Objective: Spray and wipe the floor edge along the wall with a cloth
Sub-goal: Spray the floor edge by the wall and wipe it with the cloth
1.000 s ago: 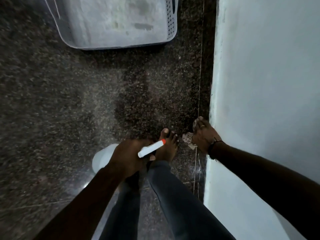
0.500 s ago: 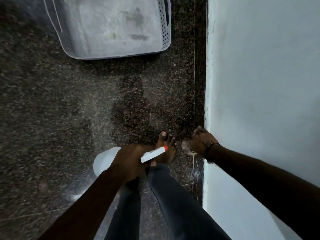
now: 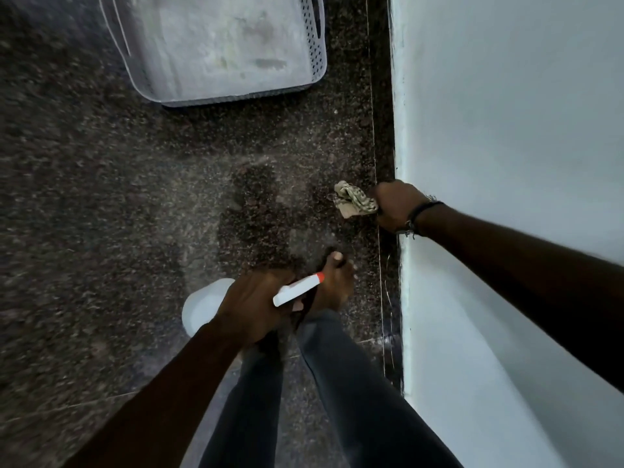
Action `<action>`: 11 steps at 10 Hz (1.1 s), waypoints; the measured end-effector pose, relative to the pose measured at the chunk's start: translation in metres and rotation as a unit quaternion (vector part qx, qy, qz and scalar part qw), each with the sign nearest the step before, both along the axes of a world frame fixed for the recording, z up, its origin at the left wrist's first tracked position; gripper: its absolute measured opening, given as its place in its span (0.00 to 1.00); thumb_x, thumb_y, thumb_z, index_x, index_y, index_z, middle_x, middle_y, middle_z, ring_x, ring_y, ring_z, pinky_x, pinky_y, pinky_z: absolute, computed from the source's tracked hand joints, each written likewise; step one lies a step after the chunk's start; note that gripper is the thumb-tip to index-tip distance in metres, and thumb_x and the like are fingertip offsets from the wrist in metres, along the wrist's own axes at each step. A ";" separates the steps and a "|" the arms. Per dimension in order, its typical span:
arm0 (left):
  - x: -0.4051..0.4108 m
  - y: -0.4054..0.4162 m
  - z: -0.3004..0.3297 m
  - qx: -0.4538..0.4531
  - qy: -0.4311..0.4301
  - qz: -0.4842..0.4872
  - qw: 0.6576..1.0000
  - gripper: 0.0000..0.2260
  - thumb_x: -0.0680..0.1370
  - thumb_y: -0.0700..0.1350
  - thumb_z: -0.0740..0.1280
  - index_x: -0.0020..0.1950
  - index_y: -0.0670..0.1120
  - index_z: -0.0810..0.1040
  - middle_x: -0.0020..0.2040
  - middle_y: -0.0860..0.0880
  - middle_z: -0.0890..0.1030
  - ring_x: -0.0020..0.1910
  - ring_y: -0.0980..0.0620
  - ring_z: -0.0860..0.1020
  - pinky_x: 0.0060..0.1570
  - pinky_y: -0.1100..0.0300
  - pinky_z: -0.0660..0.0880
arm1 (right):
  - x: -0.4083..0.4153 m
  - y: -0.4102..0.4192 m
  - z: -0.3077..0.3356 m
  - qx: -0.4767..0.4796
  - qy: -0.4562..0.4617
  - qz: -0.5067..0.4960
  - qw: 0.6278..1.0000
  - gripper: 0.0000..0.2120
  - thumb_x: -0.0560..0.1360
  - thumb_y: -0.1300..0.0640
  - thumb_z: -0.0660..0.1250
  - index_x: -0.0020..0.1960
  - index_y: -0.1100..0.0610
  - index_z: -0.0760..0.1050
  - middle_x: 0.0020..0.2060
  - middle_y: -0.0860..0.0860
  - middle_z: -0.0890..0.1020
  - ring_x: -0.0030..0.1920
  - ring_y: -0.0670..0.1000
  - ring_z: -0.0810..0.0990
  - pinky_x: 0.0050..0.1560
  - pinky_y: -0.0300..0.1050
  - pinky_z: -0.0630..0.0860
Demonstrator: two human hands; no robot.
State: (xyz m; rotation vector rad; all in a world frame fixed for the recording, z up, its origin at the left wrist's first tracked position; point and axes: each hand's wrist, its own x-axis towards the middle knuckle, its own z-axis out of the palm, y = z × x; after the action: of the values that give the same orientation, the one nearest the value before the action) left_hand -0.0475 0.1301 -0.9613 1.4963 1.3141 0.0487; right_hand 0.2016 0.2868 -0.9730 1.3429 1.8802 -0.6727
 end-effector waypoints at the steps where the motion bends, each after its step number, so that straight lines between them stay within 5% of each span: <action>1: -0.003 -0.019 -0.003 0.002 -0.019 0.015 1.000 0.09 0.70 0.53 0.71 0.39 0.53 0.73 0.32 0.54 0.78 0.33 0.52 0.77 0.33 0.57 0.71 | 0.001 -0.021 -0.012 -0.029 -0.055 0.067 0.996 0.13 0.73 0.57 0.64 0.55 0.62 0.77 0.53 0.63 0.81 0.56 0.62 0.80 0.54 0.52 0.77; 2: -0.008 -0.038 -0.018 -0.010 -0.018 0.032 0.999 0.08 0.70 0.51 0.71 0.41 0.50 0.75 0.34 0.52 0.80 0.35 0.51 0.79 0.35 0.52 0.75 | 0.019 -0.060 -0.042 -0.021 -0.118 0.217 0.969 0.20 0.80 0.58 0.51 0.48 0.58 0.82 0.45 0.57 0.86 0.50 0.57 0.84 0.62 0.51 0.74; 3: -0.011 -0.058 -0.035 -0.027 -0.032 0.082 0.996 0.05 0.70 0.47 0.69 0.46 0.52 0.80 0.36 0.54 0.82 0.36 0.55 0.80 0.35 0.49 0.75 | 0.043 -0.109 -0.088 -0.007 -0.107 0.293 0.950 0.19 0.73 0.53 0.59 0.33 0.59 0.85 0.31 0.59 0.85 0.38 0.60 0.85 0.53 0.56 0.81; 4: -0.006 -0.074 -0.034 -0.039 -0.048 0.101 0.993 0.09 0.69 0.49 0.66 0.47 0.57 0.79 0.34 0.59 0.79 0.34 0.60 0.77 0.35 0.52 0.74 | 0.032 -0.127 -0.069 -0.097 -0.172 0.359 0.912 0.13 0.73 0.55 0.61 0.39 0.56 0.83 0.38 0.55 0.85 0.46 0.59 0.83 0.58 0.54 0.76; 5: 0.000 -0.083 -0.036 -0.022 -0.018 0.030 0.999 0.10 0.71 0.51 0.61 0.50 0.59 0.77 0.35 0.57 0.79 0.35 0.57 0.75 0.37 0.51 0.73 | 0.045 -0.122 -0.078 -0.085 -0.122 0.253 0.956 0.22 0.74 0.54 0.50 0.38 0.55 0.83 0.37 0.51 0.85 0.46 0.56 0.84 0.58 0.48 0.77; 6: 0.005 -0.084 -0.035 -0.048 -0.002 0.031 0.998 0.12 0.70 0.46 0.64 0.53 0.56 0.77 0.36 0.53 0.81 0.35 0.54 0.77 0.38 0.50 0.74 | 0.040 -0.132 -0.064 -0.145 -0.213 0.289 0.922 0.13 0.75 0.55 0.60 0.43 0.57 0.83 0.41 0.56 0.86 0.48 0.60 0.83 0.60 0.52 0.74; 7: 0.014 -0.076 -0.027 -0.063 -0.016 0.028 0.998 0.07 0.68 0.43 0.63 0.44 0.51 0.76 0.37 0.50 0.82 0.37 0.48 0.80 0.35 0.49 0.73 | 0.033 -0.139 -0.055 -0.149 -0.235 0.309 0.910 0.16 0.81 0.56 0.53 0.58 0.56 0.78 0.59 0.60 0.80 0.64 0.63 0.75 0.72 0.59 0.60; 8: 0.019 -0.070 -0.027 -0.054 -0.003 0.009 0.999 0.02 0.72 0.45 0.66 0.41 0.52 0.75 0.35 0.51 0.80 0.36 0.50 0.79 0.36 0.50 0.73 | 0.025 -0.123 -0.037 -0.267 0.071 -0.115 0.954 0.16 0.81 0.54 0.54 0.64 0.56 0.73 0.66 0.61 0.75 0.69 0.63 0.68 0.73 0.60 0.55; 9: 0.024 -0.068 -0.027 -0.048 -0.001 0.002 0.999 0.02 0.73 0.47 0.68 0.41 0.51 0.76 0.31 0.55 0.76 0.32 0.58 0.75 0.32 0.58 0.68 | 0.037 -0.141 -0.042 -0.108 -0.077 0.195 0.972 0.11 0.77 0.57 0.61 0.51 0.58 0.81 0.50 0.61 0.84 0.56 0.66 0.78 0.66 0.63 0.65; 10: 0.028 -0.065 -0.023 -0.045 0.000 0.017 0.999 0.08 0.74 0.46 0.69 0.37 0.54 0.74 0.28 0.57 0.72 0.28 0.61 0.71 0.27 0.64 0.61 | 0.054 -0.154 -0.062 -0.117 -0.025 0.098 0.988 0.26 0.72 0.41 0.69 0.50 0.66 0.81 0.48 0.70 0.82 0.56 0.70 0.78 0.66 0.65 0.68; 11: 0.032 -0.064 -0.018 -0.022 0.001 -0.003 1.000 0.04 0.74 0.49 0.65 0.45 0.59 0.77 0.31 0.55 0.76 0.31 0.57 0.75 0.29 0.62 0.62 | 0.025 -0.145 -0.037 -0.142 -0.076 0.136 0.977 0.11 0.75 0.57 0.65 0.56 0.59 0.79 0.56 0.59 0.82 0.60 0.61 0.79 0.64 0.58 0.71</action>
State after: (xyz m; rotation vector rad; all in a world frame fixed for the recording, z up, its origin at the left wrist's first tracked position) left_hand -0.0157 0.0657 -0.9797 1.4627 1.3035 0.0144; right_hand 0.2268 0.1413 -1.0095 0.9094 1.7265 -0.6485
